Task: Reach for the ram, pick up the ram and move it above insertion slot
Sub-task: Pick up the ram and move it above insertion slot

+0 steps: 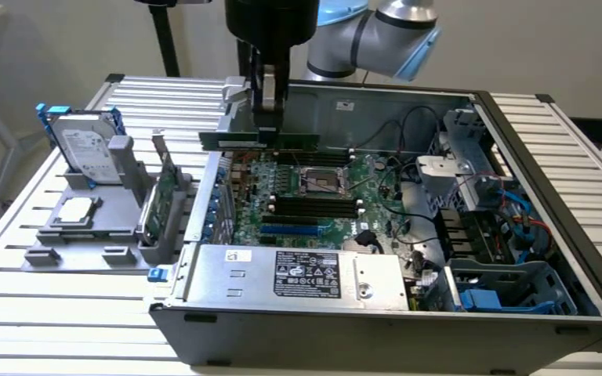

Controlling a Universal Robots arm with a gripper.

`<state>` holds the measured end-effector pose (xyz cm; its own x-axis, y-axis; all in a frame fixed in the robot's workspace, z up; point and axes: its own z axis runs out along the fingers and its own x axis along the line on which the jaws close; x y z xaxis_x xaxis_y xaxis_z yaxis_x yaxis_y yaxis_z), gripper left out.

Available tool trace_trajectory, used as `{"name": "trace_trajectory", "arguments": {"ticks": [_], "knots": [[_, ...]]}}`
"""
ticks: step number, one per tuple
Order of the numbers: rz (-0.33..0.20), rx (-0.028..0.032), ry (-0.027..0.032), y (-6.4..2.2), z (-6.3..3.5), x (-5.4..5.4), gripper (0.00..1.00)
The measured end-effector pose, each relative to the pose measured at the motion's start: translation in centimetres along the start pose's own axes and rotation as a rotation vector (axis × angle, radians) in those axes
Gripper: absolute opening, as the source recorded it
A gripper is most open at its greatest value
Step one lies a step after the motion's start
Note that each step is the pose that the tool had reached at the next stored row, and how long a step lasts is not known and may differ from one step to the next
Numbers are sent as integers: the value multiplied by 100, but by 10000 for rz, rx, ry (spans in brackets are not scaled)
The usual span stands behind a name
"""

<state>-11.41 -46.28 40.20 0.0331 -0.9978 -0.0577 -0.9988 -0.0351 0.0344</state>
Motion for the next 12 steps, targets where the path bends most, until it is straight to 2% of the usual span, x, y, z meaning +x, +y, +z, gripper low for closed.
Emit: {"name": "trace_trajectory", "arguments": {"ticks": [4,12], "knots": [[-1,0,1,-137,46,-104,13],[0,0,0,-362,157,-378,13]]}}
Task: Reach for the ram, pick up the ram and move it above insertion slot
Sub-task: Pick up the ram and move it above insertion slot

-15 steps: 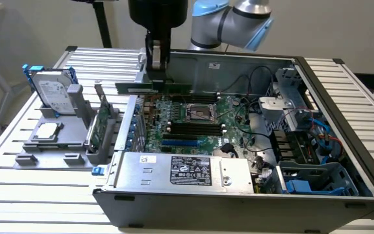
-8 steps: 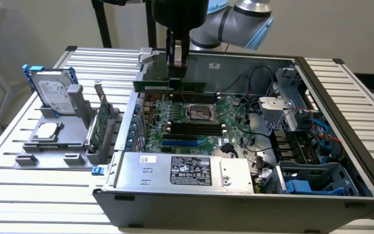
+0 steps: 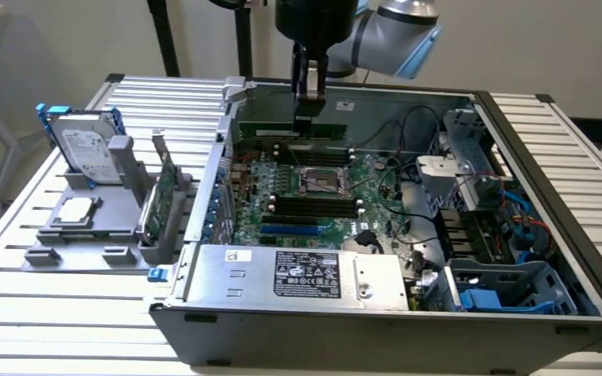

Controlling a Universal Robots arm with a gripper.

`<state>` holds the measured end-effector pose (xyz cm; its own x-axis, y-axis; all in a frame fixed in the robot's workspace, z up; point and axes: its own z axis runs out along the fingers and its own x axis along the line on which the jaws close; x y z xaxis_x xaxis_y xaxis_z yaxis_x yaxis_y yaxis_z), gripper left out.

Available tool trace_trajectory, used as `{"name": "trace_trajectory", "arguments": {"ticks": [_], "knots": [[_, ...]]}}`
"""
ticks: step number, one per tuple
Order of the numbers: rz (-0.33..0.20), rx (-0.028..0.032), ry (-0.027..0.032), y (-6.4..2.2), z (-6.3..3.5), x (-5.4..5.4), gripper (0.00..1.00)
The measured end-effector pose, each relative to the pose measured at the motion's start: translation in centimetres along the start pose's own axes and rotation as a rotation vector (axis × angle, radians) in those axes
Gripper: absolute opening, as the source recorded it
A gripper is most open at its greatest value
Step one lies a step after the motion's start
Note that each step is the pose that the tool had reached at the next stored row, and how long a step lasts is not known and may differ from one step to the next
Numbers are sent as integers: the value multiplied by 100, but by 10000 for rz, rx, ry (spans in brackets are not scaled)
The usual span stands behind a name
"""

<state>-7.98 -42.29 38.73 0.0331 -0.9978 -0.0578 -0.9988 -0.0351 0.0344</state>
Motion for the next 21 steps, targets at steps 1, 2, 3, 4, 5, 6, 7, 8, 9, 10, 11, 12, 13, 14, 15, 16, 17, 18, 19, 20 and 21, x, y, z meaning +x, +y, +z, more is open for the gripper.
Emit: {"name": "trace_trajectory", "arguments": {"ticks": [1,2,3,4,5,6,7,8,9,10,11,12,13,14,15,16,17,18,19,20,21], "knots": [[0,0,0,-29,13,-29,13],[0,-1,1,-59,24,-54,13],[0,0,0,-89,35,-76,13],[-1,0,1,-120,45,-96,13],[-1,-1,1,-148,54,-117,13],[1,0,0,-171,62,-135,13],[2,0,0,-193,69,-152,13],[5,0,0,-211,75,-169,13],[9,0,0,-228,81,-185,13],[15,1,0,-244,86,-200,13],[30,2,-1,-258,90,-212,13],[53,3,-1,-269,94,-219,13],[92,5,-3,-279,98,-223,13],[137,8,-5,-288,102,-226,13],[186,11,-6,-297,105,-229,13],[234,13,-7,-305,108,-233,13],[273,16,-10,-310,112,-239,13],[309,17,-10,-314,114,-246,13],[334,19,-10,-317,116,-257,13],[352,22,-11,-318,118,-274,13],[369,23,-12,-319,119,-292,13]]}}
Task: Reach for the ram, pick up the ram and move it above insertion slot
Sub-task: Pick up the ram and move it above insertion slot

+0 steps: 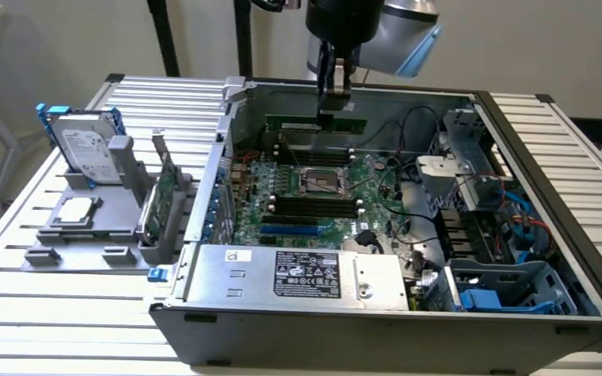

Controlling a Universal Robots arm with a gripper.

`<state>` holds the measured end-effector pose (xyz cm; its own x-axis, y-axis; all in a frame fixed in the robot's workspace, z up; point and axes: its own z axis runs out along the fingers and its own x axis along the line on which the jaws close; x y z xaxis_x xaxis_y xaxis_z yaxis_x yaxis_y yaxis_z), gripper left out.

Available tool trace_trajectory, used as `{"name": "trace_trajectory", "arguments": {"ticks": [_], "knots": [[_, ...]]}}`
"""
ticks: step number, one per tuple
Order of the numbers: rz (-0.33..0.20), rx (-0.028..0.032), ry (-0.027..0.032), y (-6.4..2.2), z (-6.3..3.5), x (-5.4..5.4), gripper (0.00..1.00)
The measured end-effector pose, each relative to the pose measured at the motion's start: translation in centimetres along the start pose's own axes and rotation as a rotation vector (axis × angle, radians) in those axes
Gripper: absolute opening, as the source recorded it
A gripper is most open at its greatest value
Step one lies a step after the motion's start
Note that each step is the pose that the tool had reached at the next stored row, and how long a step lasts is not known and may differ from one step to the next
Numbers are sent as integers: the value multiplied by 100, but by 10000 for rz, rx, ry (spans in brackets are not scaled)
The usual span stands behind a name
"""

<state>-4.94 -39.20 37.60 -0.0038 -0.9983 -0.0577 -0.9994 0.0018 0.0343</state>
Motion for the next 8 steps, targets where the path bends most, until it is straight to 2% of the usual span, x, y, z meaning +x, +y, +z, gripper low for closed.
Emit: {"name": "trace_trajectory", "arguments": {"ticks": [8], "knots": [[12,1,2,0,1,-17,13]]}}
